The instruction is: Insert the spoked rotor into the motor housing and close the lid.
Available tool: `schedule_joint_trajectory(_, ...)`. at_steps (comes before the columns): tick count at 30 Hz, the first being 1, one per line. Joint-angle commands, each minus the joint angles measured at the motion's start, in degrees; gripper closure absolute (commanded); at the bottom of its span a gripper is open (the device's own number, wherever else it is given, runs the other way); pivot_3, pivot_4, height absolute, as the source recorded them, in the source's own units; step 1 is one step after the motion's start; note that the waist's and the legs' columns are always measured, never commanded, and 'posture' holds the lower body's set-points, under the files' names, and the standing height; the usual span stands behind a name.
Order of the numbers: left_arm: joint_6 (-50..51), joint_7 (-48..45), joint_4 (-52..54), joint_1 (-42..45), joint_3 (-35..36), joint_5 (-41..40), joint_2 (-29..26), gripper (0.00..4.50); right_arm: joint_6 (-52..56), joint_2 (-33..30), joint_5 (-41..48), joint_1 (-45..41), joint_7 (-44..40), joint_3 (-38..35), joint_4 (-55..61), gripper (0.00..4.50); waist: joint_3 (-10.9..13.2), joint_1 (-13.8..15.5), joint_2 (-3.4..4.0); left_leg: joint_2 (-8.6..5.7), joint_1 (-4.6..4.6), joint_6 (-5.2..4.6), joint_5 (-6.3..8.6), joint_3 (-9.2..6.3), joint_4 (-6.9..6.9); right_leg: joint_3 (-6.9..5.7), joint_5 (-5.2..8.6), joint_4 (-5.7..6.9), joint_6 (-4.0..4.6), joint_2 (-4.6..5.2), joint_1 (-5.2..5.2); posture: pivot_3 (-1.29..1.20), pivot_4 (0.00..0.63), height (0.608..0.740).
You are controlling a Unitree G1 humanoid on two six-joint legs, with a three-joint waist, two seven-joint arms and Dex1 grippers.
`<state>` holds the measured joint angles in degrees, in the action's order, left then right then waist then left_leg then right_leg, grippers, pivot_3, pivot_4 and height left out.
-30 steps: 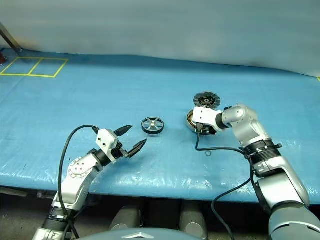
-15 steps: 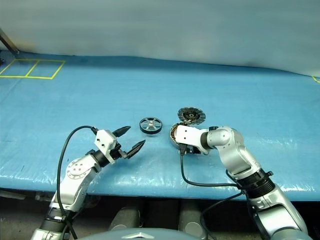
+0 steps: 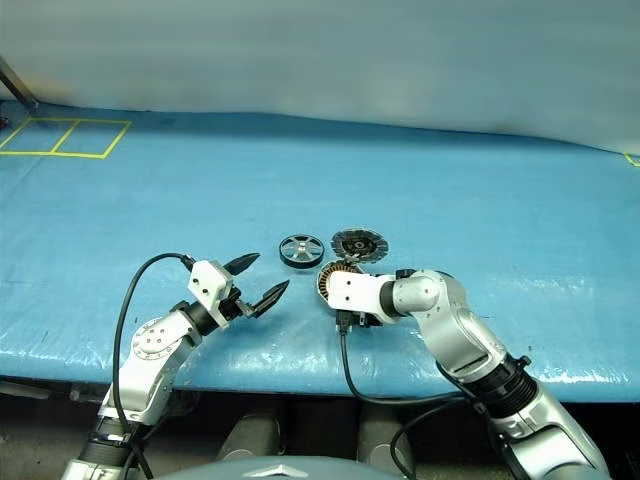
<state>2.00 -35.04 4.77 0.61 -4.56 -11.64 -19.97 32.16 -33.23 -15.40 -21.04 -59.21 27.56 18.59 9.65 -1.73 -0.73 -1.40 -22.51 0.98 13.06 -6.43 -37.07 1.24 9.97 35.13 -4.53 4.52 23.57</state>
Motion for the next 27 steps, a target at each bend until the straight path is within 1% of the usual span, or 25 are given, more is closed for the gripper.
schedule_joint_trajectory(1,-0.47,0.17,2.7,-0.18,0.77,-0.26,-0.28,0.06,1.34,0.55,0.93,0.82,-0.1,1.76,-0.09,1.29,0.0,0.1,0.01,0.0,0.0,0.0,0.0,0.0,0.0,0.0,0.0,0.0,0.0,0.0,0.0,0.0,0.15,0.74)
schedule_joint_trajectory(5,-0.44,0.34,2.8,-0.29,0.81,-0.2,-0.29,0.06,1.99,1.78,2.8,1.59,1.67,-0.28,2.81,0.01,0.0,0.4,0.01,-0.01,-0.04,0.0,0.0,0.0,0.0,0.0,0.0,-0.03,0.0,0.01,0.02,0.0,0.15,0.74)
schedule_joint_trajectory(13,-0.04,-0.59,2.35,0.57,-0.32,-0.43,0.05,0.06,6.5,2.67,9.69,4.39,4.2,-7.05,12.61,0.01,0.02,0.47,0.03,-0.01,-0.11,0.0,0.0,-0.01,0.02,-0.01,0.0,-0.03,0.0,0.01,0.09,0.0,0.15,0.74)
schedule_joint_trajectory(18,-0.07,-2.24,1.59,1.78,-1.26,-0.92,0.48,0.06,9.38,4.87,14.22,7.34,10.06,-15.63,15.73,0.01,0.02,0.96,0.02,-0.02,-0.12,0.0,0.0,-0.02,0.01,-0.03,0.0,-0.04,0.0,0.02,0.08,0.0,0.15,0.74)
schedule_joint_trajectory(22,-0.1,-4.15,1.44,2.25,-1.59,-2.02,0.69,0.06,9.67,1.46,13.62,14.31,14.02,-21.48,14.94,0.01,0.01,1.29,0.0,-0.04,-0.16,0.0,0.01,-0.03,0.01,-0.04,0.0,-0.1,0.0,0.05,0.06,0.0,0.15,0.74)
schedule_joint_trajectory(25,-0.18,-5.25,1.3,2.32,-1.42,-2.55,0.63,0.06,7.79,1.38,18.09,21.56,14.54,-29.96,14.8,0.01,0.01,1.26,0.0,-0.06,-0.22,-0.01,0.02,-0.02,0.06,-0.05,0.01,-0.16,0.0,0.07,0.11,0.0,0.15,0.74)
schedule_joint_trajectory(27,-0.39,-5.62,0.84,2.46,-1.29,-2.55,0.6,0.06,6.34,2.24,20.45,24.51,15.31,-33.99,14.01,0.01,0.02,1.07,0.02,-0.04,-0.2,-0.01,0.02,-0.02,0.09,-0.04,0.01,-0.15,0.01,0.07,0.11,0.0,0.15,0.74)
